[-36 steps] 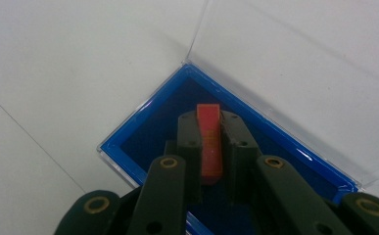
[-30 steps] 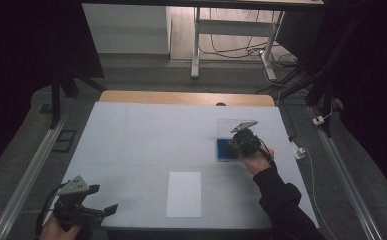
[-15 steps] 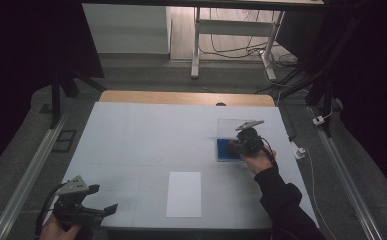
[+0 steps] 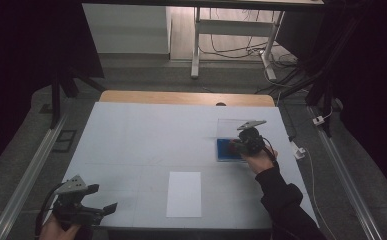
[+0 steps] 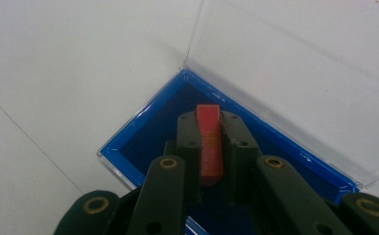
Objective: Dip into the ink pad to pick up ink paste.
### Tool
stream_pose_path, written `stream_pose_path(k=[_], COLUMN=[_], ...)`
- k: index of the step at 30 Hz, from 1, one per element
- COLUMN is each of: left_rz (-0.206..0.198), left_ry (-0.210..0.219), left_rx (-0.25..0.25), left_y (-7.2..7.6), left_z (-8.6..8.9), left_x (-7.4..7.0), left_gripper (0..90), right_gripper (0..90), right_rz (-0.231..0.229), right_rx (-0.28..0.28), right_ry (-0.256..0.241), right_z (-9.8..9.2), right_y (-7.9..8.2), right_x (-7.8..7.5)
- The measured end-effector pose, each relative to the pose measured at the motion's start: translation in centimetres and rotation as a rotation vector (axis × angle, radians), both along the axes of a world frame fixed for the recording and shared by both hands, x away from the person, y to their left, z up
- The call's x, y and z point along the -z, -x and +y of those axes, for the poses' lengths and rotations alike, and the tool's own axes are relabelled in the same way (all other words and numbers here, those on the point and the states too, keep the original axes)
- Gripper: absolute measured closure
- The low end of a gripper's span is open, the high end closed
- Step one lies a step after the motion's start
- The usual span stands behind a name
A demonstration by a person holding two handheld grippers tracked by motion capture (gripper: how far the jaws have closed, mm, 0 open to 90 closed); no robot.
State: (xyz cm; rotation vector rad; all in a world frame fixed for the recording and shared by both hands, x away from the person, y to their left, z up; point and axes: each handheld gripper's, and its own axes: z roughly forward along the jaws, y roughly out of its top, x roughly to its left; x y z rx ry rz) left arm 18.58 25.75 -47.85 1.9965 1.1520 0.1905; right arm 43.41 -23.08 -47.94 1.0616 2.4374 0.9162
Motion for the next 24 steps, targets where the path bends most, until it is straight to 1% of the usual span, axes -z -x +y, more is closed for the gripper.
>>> stream_pose_path(k=[2,3,5,10,12,16,21,24], left_rz=[0.0,-0.001,-0.001,-0.001,-0.002,-0.006,-0.006,-0.007], left_ry=[-0.001,-0.002,0.0,0.002,0.002,-0.007,-0.01,-0.01], left_rx=[0.0,0.001,0.0,0.002,0.004,0.012,0.013,0.013], left_y=[0.0,0.0,0.0,0.0,0.0,0.1,0.1,0.1], left_z=[0.0,0.0,0.0,0.0,0.0,-0.1,-0.2,-0.1], left_x=[0.0,0.0,0.0,0.0,0.0,0.0,0.0,0.0], left_gripper=[4.2,4.2,4.2,3.9,3.8,3.7,3.6,3.7], right_gripper=[80.3,80.3,80.3,80.3,80.3,80.3,80.3,80.3], right_rz=[-0.01,-0.022,-0.029,-0.026,-0.026,-0.023,-0.018,-0.007], right_rx=[0.005,0.005,0.009,0.022,0.027,0.023,0.033,0.035], right_ry=[-0.024,-0.03,-0.045,-0.053,-0.047,-0.018,-0.022,-0.024], right_z=[-0.2,-0.4,-0.6,-1.1,-1.3,-1.6,-1.8,-1.9], right_y=[0.0,0.1,0.1,0.1,0.1,0.0,-0.2,-0.2], right_x=[-0.4,-0.6,-1.0,-1.3,-1.3,-1.1,-0.9,-0.8])
